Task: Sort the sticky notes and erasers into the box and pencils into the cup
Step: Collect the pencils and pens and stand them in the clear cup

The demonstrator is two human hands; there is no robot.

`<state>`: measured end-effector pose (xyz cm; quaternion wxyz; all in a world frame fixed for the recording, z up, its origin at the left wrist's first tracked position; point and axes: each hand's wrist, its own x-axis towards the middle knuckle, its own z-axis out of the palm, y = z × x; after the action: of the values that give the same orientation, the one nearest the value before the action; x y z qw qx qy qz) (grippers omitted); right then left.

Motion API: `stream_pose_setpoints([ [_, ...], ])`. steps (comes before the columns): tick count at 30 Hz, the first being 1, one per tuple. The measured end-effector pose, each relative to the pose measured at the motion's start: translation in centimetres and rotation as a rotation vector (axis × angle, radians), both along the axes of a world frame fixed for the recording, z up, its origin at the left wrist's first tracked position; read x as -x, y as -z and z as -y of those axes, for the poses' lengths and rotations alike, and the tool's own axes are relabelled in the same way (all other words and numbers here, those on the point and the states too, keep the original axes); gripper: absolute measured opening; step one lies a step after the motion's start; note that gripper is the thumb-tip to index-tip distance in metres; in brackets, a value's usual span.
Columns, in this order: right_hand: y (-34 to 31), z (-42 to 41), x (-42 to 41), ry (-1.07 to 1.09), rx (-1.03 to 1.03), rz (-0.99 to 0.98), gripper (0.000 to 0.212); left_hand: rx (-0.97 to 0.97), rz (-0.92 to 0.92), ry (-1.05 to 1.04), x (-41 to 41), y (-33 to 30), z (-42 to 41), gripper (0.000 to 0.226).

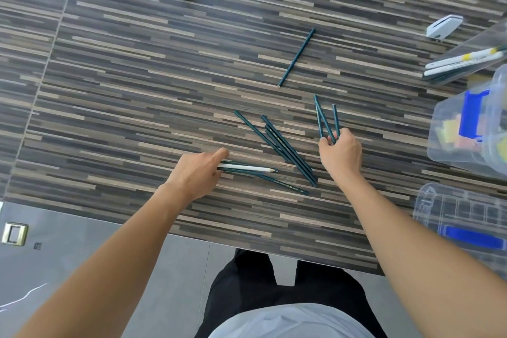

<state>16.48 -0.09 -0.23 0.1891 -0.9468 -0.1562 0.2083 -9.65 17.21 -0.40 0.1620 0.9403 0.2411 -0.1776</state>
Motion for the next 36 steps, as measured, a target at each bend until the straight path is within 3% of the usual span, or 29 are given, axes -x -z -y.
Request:
stream_pose_setpoints([
  [8,1.5,-1.4,-0.4,0.035,0.033,-0.009,0.03,0.083,0.041,0.005,-1.0,0.5,-1.1,0.026],
  [14,2.1,-2.1,-0.6,0.063,0.048,-0.022,0.025,0.133,0.018,0.006,-1.0,0.4,-1.4,0.027],
  [19,2.1,-2.1,-0.8,0.006,0.093,-0.002,0.018,0.121,0.01,-0.048,-0.7,0.0,-1.3,0.021],
  [28,0.1,-1.1,-0.5,0.022,0.009,-0.056,0.015,0.267,0.168,-0.283,-1.4,-1.9,0.0,0.006],
  [36,-3.2,1.1,-1.3,0.049,-0.092,-0.041,0.022,0.459,0.284,-0.499,-6.1,-4.4,2.2,0.035],
])
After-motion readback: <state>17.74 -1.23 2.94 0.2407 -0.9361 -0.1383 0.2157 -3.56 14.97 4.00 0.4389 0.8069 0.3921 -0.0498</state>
